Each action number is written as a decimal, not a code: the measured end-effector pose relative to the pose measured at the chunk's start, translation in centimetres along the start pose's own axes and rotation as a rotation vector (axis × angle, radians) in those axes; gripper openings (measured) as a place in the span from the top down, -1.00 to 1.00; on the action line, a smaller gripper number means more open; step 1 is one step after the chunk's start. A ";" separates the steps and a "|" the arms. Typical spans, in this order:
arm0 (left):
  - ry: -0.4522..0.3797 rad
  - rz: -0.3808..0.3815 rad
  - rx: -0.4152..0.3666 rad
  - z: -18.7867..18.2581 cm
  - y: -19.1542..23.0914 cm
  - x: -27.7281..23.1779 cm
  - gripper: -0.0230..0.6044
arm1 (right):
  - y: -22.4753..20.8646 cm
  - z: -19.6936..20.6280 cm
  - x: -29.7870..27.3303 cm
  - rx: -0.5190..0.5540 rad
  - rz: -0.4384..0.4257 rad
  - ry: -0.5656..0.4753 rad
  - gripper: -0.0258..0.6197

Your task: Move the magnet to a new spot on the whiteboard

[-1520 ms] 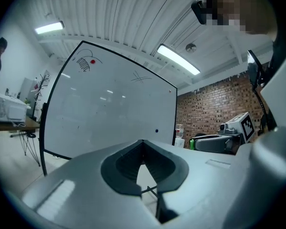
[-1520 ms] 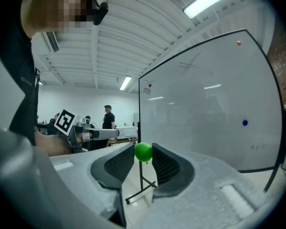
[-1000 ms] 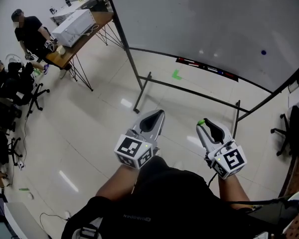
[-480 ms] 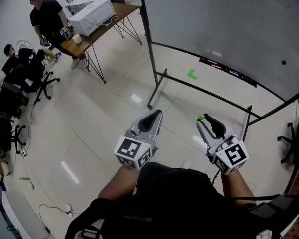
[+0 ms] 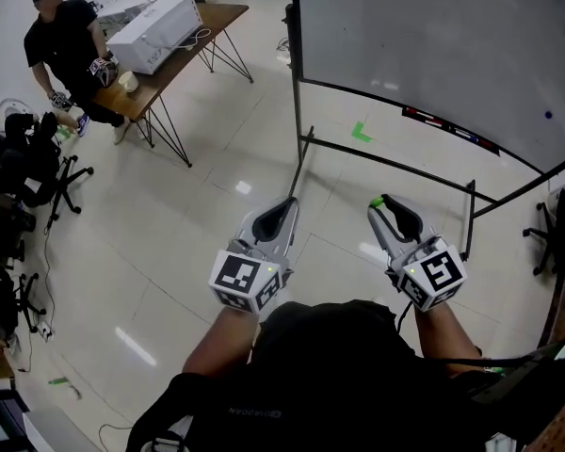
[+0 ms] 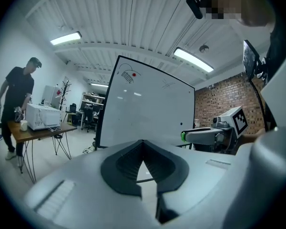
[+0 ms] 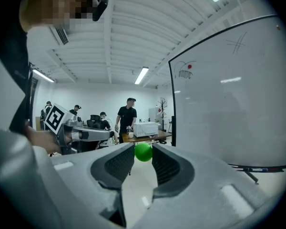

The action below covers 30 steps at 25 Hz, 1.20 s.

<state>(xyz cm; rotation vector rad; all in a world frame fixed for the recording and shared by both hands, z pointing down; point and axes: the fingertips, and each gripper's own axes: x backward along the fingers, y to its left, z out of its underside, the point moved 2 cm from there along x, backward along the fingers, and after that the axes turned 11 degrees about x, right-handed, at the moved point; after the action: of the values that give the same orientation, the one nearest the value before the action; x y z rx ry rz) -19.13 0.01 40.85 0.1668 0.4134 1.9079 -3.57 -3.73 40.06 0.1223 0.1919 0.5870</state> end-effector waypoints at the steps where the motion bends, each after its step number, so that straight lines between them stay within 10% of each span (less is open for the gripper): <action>1: 0.008 0.008 0.002 -0.4 1.4 0.3 0.87 | 0.7 -0.4 -1.1 -0.003 0.015 0.001 0.60; 15: 0.050 0.064 0.028 -5.0 13.1 -2.3 0.87 | 1.4 -3.9 -13.4 0.004 0.093 0.009 0.60; 30: 0.027 0.116 -0.040 -12.3 21.6 -17.9 0.87 | -13.9 -2.8 -28.7 -0.008 0.222 -0.005 0.60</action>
<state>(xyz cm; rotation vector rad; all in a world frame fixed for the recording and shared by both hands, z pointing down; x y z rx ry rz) -35.27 -25.97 38.68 0.1412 0.3901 2.0328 -20.09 -31.07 39.14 0.1378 0.1721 0.8079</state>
